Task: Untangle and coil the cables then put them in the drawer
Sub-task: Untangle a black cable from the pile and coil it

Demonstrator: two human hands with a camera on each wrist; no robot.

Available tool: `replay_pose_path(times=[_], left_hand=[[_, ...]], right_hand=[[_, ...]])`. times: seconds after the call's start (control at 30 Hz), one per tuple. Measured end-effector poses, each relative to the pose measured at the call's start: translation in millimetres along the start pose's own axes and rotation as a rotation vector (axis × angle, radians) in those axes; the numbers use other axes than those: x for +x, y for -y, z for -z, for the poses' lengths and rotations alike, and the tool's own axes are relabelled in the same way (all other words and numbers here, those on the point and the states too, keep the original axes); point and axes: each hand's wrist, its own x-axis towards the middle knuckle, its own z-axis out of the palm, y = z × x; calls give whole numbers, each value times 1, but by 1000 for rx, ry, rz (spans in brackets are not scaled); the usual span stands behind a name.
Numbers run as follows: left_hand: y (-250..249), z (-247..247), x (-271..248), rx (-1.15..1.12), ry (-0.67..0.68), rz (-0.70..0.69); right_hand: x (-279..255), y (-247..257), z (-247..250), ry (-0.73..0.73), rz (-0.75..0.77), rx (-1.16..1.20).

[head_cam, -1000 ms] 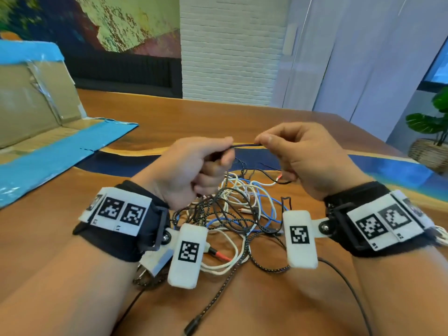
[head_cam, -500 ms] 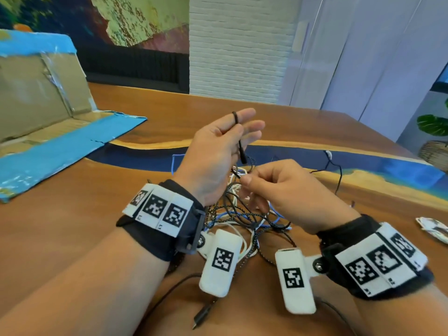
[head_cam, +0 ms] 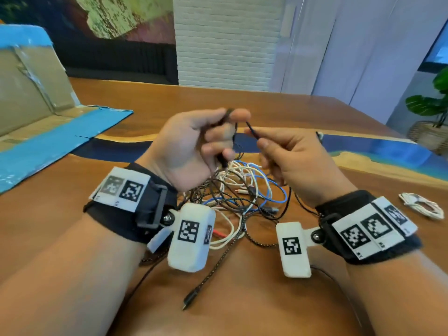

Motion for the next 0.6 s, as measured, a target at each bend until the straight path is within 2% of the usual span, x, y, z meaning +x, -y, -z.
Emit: replay_pose_path(times=[0.13,0.2,0.23,0.3,0.33,0.4,0.5,0.6], left_hand=[[6,-1,8,-72,-174,-285],[10,0,11,43,-241,-347],[13,0,12,171,-270,-342],[19,1,13,541,-325,-285],[22,3,12,692,-308,-225],[24,3,10,788,-206,-59],[18,6,4,640,-42,138],[11,7,2,338,38,191]], right_hand=[[-7,0,-15,253,-112,-126],[-10,3,-17,336,-125,-174],[-11,5,-17,360,-119,-195],[-12,10,-15,357,-93,-197],[-11,12,-13,311,-79,-160],[-6,8,-4,157,-57,-42],[-1,1,6,-15,-23,11],[0,-5,6,-108,-11,34]])
